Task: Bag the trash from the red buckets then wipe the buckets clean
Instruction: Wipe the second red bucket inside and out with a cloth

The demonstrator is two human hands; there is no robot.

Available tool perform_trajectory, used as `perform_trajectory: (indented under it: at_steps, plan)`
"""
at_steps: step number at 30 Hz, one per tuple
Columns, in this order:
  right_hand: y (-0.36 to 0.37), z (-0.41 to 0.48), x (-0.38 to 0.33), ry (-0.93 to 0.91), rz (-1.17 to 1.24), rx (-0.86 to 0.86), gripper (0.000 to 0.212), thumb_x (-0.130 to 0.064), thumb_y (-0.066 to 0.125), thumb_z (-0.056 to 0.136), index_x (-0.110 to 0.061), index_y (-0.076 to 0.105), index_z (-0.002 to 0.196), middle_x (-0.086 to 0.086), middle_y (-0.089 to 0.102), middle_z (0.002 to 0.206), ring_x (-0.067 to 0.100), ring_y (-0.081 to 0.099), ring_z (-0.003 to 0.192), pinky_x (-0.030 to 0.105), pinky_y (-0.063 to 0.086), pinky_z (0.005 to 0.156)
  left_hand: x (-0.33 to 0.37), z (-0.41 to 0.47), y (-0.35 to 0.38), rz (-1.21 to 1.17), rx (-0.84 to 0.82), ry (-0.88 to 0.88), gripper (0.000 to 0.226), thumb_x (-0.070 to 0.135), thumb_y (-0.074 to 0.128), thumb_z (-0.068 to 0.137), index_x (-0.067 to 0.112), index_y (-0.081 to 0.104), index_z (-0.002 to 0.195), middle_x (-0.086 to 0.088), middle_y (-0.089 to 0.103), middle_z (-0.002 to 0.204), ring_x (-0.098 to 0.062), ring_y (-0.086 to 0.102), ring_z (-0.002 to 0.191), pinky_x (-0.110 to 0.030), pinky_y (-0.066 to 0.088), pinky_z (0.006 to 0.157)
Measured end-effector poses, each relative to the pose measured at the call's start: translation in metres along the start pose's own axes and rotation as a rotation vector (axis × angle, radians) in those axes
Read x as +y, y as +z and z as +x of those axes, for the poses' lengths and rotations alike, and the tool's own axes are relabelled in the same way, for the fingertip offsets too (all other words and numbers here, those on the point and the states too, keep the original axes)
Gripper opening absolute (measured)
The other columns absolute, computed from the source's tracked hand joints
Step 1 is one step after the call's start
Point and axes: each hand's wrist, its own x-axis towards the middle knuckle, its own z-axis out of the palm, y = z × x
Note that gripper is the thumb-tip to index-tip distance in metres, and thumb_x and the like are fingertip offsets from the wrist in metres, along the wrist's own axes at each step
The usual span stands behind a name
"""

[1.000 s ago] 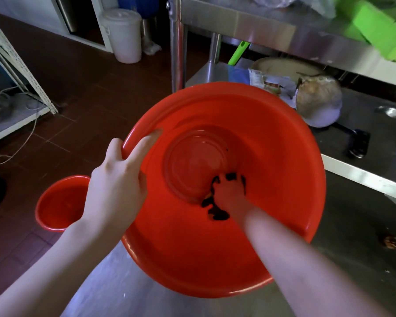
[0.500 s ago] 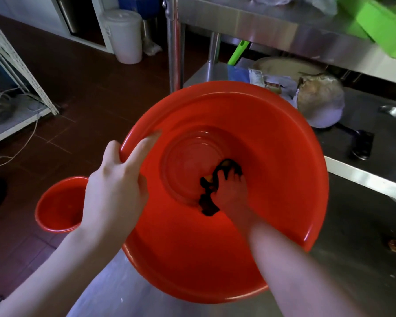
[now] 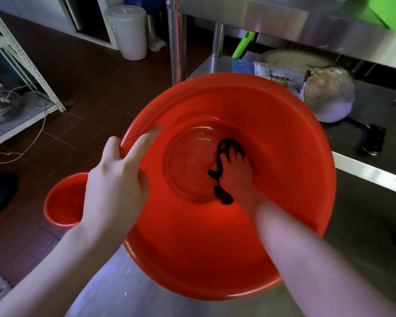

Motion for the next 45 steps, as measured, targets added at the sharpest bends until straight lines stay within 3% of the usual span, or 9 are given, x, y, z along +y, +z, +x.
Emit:
perform_trajectory:
  at_steps: [6,10,19,24,28,31,34,40,45]
  plan:
    - [0.027,-0.04,-0.029,0.033,0.195,-0.206,0.057,-0.051,0.052,0.087,-0.018,0.046,0.133,0.02,0.057,0.129,0.034,0.054,0.118,0.037,0.041,0.095,0.005,-0.001,0.002,0.01,0.023,-0.014,0.083,-0.012,0.059,0.072,0.031,0.048,0.142,-0.007,0.034,0.083,-0.018,0.033,0.048,-0.018,0.023,0.047]
    - [0.024,-0.041,-0.067,-0.075,0.457,-0.406,0.057,-0.05,0.038,0.097,-0.021,0.039,0.145,0.016,0.046,0.146,0.036,0.043,0.133,0.039,0.036,0.107,0.005,-0.002,0.003,0.002,0.039,-0.007,0.084,-0.013,0.059,0.071,0.032,0.049,0.142,-0.007,0.034,0.083,-0.02,0.034,0.049,-0.021,0.025,0.049]
    - [0.003,-0.017,-0.129,-0.165,0.969,-0.366,0.058,-0.03,0.046,0.1,-0.018,0.025,0.152,0.018,0.032,0.154,0.034,0.035,0.138,0.032,0.029,0.108,-0.012,0.004,0.002,0.005,0.01,0.001,0.086,-0.012,0.059,0.072,0.034,0.046,0.143,-0.006,0.036,0.084,-0.019,0.036,0.051,-0.019,0.027,0.047]
    - [0.021,-0.032,-0.087,-0.256,0.621,-0.511,0.051,-0.034,0.045,0.1,-0.024,0.035,0.148,0.016,0.038,0.151,0.033,0.04,0.135,0.035,0.034,0.108,-0.012,0.003,0.002,0.003,0.008,-0.007,0.084,-0.011,0.058,0.073,0.035,0.046,0.142,-0.006,0.036,0.084,-0.017,0.036,0.051,-0.021,0.028,0.047]
    - [0.009,-0.037,-0.049,-0.251,0.008,-0.579,0.044,-0.041,0.04,0.097,-0.025,0.048,0.138,0.011,0.052,0.141,0.031,0.051,0.127,0.037,0.041,0.097,-0.009,0.002,0.0,-0.015,0.0,-0.012,0.082,-0.01,0.057,0.076,0.034,0.045,0.143,-0.008,0.037,0.085,-0.017,0.036,0.05,-0.024,0.03,0.05]
    - [-0.004,-0.031,-0.028,-0.133,-0.491,-0.493,0.046,-0.036,0.037,0.099,-0.021,0.047,0.141,0.004,0.045,0.148,0.03,0.036,0.139,0.046,0.024,0.112,-0.006,0.001,-0.002,-0.011,-0.003,-0.008,0.081,-0.01,0.057,0.077,0.033,0.045,0.144,-0.008,0.036,0.085,-0.016,0.034,0.049,-0.022,0.027,0.049]
    - [-0.009,-0.029,-0.018,-0.098,-0.611,-0.452,0.048,-0.043,0.036,0.098,-0.023,0.05,0.139,0.005,0.044,0.148,0.032,0.031,0.14,0.05,0.01,0.117,-0.004,0.0,0.0,-0.001,0.006,-0.021,0.08,-0.009,0.057,0.076,0.034,0.046,0.143,-0.008,0.035,0.084,-0.019,0.033,0.048,-0.024,0.028,0.05]
    - [0.011,-0.051,-0.077,-0.136,0.338,-0.552,0.044,-0.046,0.042,0.094,-0.024,0.057,0.129,0.01,0.056,0.136,0.029,0.053,0.124,0.034,0.04,0.098,-0.005,-0.001,0.002,0.003,0.037,-0.044,0.08,-0.008,0.056,0.074,0.035,0.048,0.141,-0.008,0.036,0.085,-0.024,0.036,0.049,-0.029,0.033,0.052]
    - [0.007,-0.052,-0.099,-0.129,0.794,-0.495,0.047,-0.031,0.055,0.094,-0.026,0.049,0.14,0.01,0.054,0.14,0.029,0.051,0.127,0.037,0.041,0.103,-0.001,-0.003,0.002,0.017,0.031,-0.035,0.081,-0.01,0.057,0.074,0.034,0.047,0.142,-0.007,0.035,0.085,-0.018,0.032,0.049,-0.018,0.022,0.046]
